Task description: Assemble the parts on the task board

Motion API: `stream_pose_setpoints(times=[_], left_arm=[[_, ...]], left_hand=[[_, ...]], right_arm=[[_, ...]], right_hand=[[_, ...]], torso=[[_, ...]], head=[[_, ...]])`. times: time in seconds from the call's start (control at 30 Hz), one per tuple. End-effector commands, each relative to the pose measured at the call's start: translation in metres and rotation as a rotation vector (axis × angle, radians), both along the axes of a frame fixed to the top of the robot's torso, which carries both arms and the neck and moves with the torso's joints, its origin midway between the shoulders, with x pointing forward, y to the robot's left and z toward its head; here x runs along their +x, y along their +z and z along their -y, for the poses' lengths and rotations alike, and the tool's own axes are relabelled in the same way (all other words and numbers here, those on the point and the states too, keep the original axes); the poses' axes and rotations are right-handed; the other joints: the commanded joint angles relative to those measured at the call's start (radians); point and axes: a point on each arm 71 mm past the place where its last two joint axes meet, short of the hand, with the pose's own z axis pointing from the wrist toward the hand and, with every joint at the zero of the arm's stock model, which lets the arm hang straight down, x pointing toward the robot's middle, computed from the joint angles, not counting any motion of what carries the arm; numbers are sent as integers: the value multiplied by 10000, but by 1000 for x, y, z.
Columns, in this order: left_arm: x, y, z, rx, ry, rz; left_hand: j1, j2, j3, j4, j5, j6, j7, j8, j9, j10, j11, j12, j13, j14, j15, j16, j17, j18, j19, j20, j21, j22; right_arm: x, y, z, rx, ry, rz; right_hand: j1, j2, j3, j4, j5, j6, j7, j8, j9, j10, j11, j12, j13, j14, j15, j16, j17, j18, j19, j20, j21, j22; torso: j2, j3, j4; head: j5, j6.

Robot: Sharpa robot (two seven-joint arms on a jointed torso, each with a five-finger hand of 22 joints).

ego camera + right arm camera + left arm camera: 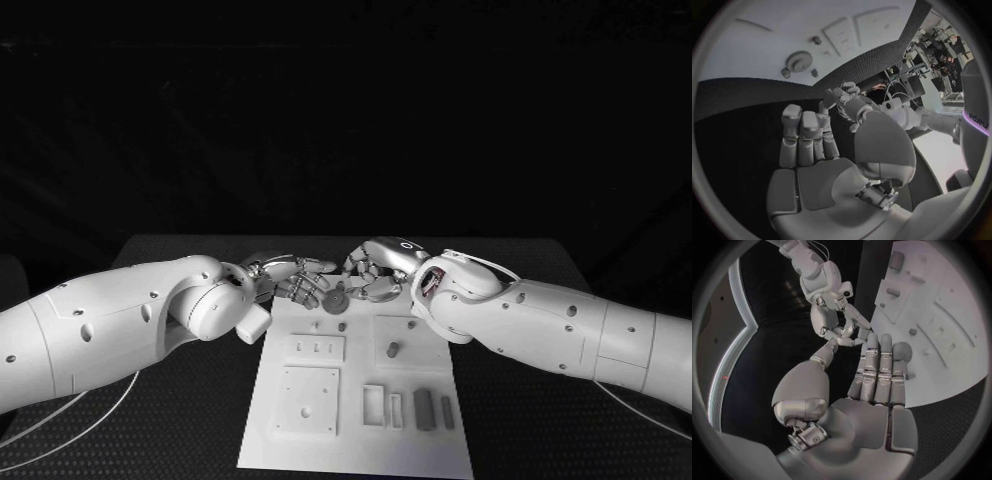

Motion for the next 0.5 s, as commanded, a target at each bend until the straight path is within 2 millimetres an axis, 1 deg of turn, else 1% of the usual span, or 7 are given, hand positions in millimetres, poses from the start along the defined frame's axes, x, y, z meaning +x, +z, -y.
stream_pose_setpoints(times=[0.03,0.1,0.27,0.4,0.43,0.5], left_arm=[[-2,0,5,239,-496,-13],[-3,0,6,279,-541,-4],[-3,-1,8,305,-603,-34],[-3,-1,9,312,-616,-30],[-3,-1,9,317,-614,-28],[-3,-1,9,334,-616,-28]], left_hand=[[-6,96,20,4,-54,-51,9,-56,-2,-42,43,-49,19,-50,11,25,15,54,-66,-34,7,197],[-2,95,19,0,-54,-49,9,-56,0,-43,43,-50,20,-52,12,25,16,54,-69,-33,7,198],[2,95,17,-4,-54,-44,7,-55,2,-42,43,-53,24,-54,13,26,17,54,-73,-31,8,199],[5,101,18,-5,-53,-38,5,-53,5,-40,41,-53,27,-53,14,27,19,54,-74,-30,9,200],[9,104,19,-6,-53,-36,4,-52,6,-38,41,-54,28,-52,14,29,20,55,-75,-29,9,200],[25,120,26,-14,-52,-30,1,-52,10,-36,38,-56,33,-51,13,32,23,57,-77,-29,12,202]], right_arm=[[-2,2,-5,-36,98,198],[-3,2,-7,-8,147,206],[-4,3,-11,-4,230,175],[-6,3,-15,37,317,178],[-6,3,-16,52,341,184],[-7,4,-17,76,376,194]], right_hand=[[7,-96,75,14,-51,367,248,136,441,59,-1,-14,-14,25,-61,40,12,444,80,-22,19,87],[6,-96,77,19,-50,367,248,135,443,60,-1,-14,-14,27,-61,40,12,444,83,-23,19,86],[2,-104,84,30,-46,367,247,133,447,64,-2,-17,-15,32,-62,39,12,444,91,-26,18,84],[0,-114,88,35,-42,365,247,131,450,66,-3,-19,-16,35,-63,38,11,444,96,-29,17,83],[-4,-119,88,39,-40,364,247,130,452,67,-2,-20,-16,37,-63,37,11,444,98,-30,17,82],[-4,-121,90,42,-37,362,247,128,453,68,-2,-21,-17,38,-63,36,10,444,100,-31,16,81]], torso=[[-5,4,5],[-7,2,11],[-2,1,1],[-7,-9,-1],[-6,-13,1],[-6,-8,2]], head=[[-7,-34],[-12,-43],[3,-50],[1,-41],[5,-55],[5,-57]])
